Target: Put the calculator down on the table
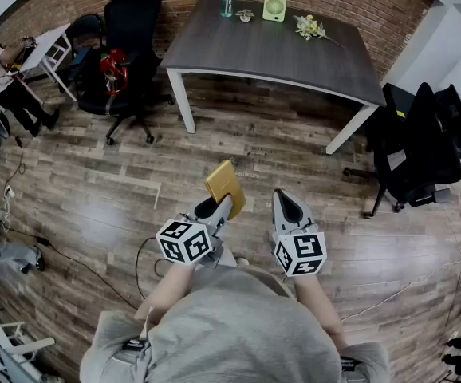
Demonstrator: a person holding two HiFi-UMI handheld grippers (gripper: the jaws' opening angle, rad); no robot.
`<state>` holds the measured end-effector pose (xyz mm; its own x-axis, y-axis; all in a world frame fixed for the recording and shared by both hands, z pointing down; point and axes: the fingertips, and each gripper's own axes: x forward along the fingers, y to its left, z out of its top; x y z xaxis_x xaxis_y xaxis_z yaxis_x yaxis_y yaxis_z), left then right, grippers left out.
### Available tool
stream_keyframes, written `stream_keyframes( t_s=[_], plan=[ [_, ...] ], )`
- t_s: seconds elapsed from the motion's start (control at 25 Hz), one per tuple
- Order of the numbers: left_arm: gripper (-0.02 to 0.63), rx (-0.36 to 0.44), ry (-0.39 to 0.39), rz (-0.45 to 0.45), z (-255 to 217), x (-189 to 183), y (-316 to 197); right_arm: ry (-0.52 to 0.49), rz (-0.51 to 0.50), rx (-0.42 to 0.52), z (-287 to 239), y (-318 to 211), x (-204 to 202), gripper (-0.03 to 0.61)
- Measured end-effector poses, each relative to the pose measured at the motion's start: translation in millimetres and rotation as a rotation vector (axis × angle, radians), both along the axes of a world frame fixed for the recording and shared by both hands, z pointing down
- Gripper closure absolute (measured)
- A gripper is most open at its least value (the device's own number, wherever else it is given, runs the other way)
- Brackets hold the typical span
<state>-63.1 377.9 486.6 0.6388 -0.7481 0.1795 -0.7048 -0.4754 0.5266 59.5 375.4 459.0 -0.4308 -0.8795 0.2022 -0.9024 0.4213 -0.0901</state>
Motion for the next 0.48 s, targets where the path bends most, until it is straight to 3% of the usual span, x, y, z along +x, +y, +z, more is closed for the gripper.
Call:
stream_keyframes(
  t_s=[0.48],
  plan=[
    [0.525,0.039,0.011,0.022,-14,27,15,0.025,-0.040,0.017,0,20,9,0.577]
  ],
)
